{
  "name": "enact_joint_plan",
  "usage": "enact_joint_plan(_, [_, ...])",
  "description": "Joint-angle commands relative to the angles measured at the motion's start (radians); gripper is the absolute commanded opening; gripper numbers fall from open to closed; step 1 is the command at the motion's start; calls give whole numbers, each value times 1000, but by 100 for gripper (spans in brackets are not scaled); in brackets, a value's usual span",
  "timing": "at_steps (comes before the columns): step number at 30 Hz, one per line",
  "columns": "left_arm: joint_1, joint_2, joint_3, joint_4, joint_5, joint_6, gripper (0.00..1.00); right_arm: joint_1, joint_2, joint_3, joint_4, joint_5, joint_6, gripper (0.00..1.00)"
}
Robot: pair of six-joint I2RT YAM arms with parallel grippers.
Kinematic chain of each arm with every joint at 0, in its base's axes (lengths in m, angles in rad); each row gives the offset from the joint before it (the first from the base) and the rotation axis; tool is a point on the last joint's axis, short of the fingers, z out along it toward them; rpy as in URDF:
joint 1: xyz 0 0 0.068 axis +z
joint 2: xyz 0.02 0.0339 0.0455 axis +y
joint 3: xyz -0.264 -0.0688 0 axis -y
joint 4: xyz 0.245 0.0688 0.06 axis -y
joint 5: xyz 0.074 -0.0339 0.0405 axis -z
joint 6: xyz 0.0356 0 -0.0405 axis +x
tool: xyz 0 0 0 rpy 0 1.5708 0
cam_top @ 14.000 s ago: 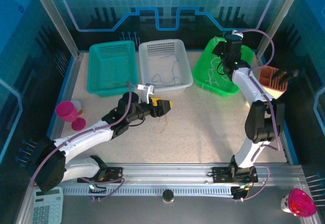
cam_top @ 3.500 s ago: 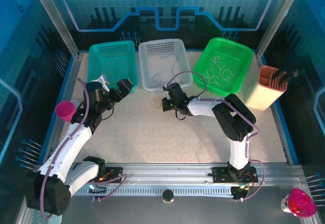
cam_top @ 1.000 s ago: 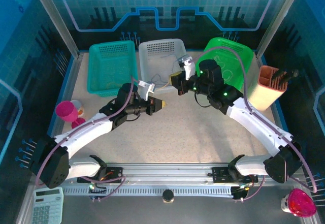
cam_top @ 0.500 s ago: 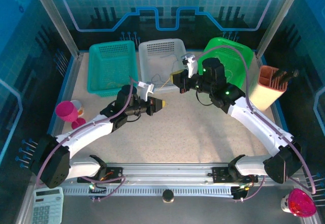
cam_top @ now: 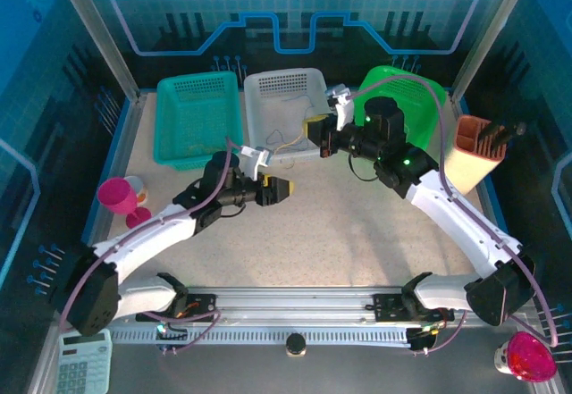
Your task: Untangle the cables
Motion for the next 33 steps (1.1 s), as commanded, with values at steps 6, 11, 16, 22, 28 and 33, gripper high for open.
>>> enact_joint_plan(6, [-1,-212,94,-262,-70,140,70,-15,-4,28,-26,-31,-107,0])
enact_joint_plan(11, [8,-203,219,-373,-59,226,71,-12,-3,22,-54,-58,-142,0])
enact_joint_plan(16, [25,-116,344,-429,-20,287,71,3,-6,16,-61,-132,-164,0])
enact_joint_plan(22, [46,-24,427,-436,36,313,64,32,-13,28,-90,-150,-187,0])
enact_joint_plan(28, [57,26,454,-416,92,303,58,56,-7,44,-107,-159,-198,0])
enact_joint_plan(33, [56,52,451,-385,125,279,55,75,0,53,-101,-165,-193,0])
